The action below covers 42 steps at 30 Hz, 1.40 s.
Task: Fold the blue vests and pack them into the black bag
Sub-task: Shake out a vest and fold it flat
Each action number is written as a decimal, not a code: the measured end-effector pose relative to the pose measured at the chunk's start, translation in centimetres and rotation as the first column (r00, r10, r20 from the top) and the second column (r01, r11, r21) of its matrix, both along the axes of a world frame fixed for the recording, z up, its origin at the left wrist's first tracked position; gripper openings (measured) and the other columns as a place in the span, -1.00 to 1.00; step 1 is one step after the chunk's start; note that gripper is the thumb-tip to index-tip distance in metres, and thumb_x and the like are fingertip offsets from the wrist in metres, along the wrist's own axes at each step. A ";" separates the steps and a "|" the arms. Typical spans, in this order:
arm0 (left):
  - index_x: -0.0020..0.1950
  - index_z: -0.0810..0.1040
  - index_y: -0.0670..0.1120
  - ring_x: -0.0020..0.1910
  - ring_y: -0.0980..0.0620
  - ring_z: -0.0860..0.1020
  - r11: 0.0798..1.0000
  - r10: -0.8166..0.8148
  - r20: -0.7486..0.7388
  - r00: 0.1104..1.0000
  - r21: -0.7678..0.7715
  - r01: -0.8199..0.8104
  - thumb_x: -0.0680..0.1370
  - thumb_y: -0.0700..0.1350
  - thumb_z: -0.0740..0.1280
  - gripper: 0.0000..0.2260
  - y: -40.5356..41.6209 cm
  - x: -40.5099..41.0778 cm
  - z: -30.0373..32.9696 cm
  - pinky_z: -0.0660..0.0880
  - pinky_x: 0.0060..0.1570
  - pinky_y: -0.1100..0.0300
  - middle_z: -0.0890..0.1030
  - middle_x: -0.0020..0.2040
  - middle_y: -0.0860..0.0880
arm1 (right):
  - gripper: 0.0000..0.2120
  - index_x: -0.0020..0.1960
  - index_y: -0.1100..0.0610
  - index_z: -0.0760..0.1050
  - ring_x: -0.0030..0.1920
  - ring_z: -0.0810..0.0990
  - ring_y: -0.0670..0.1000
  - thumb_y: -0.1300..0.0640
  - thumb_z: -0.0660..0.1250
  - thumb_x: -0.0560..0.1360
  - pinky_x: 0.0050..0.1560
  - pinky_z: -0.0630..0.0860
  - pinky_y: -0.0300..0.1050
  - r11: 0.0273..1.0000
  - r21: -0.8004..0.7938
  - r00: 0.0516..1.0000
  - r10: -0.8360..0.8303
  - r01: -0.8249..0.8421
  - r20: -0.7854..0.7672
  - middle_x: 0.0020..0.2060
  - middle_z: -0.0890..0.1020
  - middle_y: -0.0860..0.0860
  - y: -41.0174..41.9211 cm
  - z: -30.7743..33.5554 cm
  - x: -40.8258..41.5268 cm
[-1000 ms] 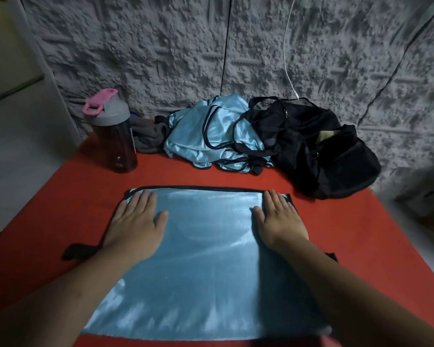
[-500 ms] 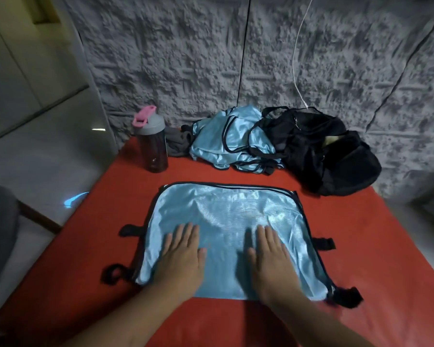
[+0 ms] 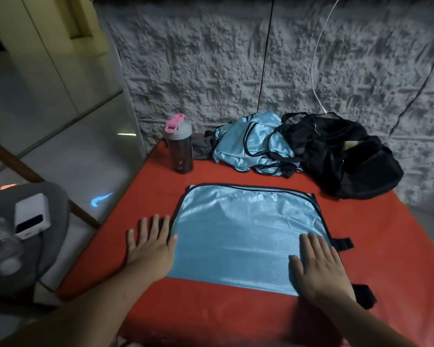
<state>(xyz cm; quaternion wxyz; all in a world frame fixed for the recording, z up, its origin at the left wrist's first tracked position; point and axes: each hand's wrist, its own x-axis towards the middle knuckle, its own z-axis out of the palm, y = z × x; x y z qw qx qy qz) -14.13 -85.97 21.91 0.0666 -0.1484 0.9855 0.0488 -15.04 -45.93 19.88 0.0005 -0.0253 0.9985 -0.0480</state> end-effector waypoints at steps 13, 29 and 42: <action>-0.04 0.45 0.02 0.01 -0.02 0.59 0.985 0.022 0.206 0.978 0.163 -0.056 0.43 0.36 0.35 -0.58 0.4 1.8 6.1 0.43 -0.15 0.15 0.58 -0.02 0.06 | -0.66 0.34 0.15 0.58 0.22 0.64 0.15 0.05 0.23 0.65 0.24 0.52 -0.02 0.933 -0.289 0.974 0.180 -0.213 -0.138 0.26 0.65 0.10 -12.4 7.5 -3.7; 0.20 0.55 -0.11 0.11 -0.08 0.62 0.930 0.042 0.374 0.927 0.324 -0.172 0.44 -0.02 0.47 -0.63 -1.2 -1.9 5.8 0.58 0.12 0.09 0.61 0.16 -0.09 | -0.52 0.37 0.27 0.31 0.27 0.57 0.20 0.17 0.33 0.50 0.18 0.51 -0.03 0.969 -0.247 0.974 0.085 -0.032 0.210 0.23 0.58 0.20 -32.8 6.5 -16.5; -0.19 0.48 -0.06 -0.21 0.00 0.61 0.887 -0.047 0.180 0.983 0.459 -0.042 0.29 -0.06 0.60 -0.69 1.2 -1.8 9.0 0.43 -0.35 0.20 0.57 -0.24 0.03 | -0.85 -0.04 0.20 0.56 0.06 0.66 0.24 0.29 0.22 0.50 -0.12 0.44 -0.12 0.958 -0.110 0.951 0.278 -0.265 0.138 0.01 0.68 0.20 -31.7 7.4 -17.3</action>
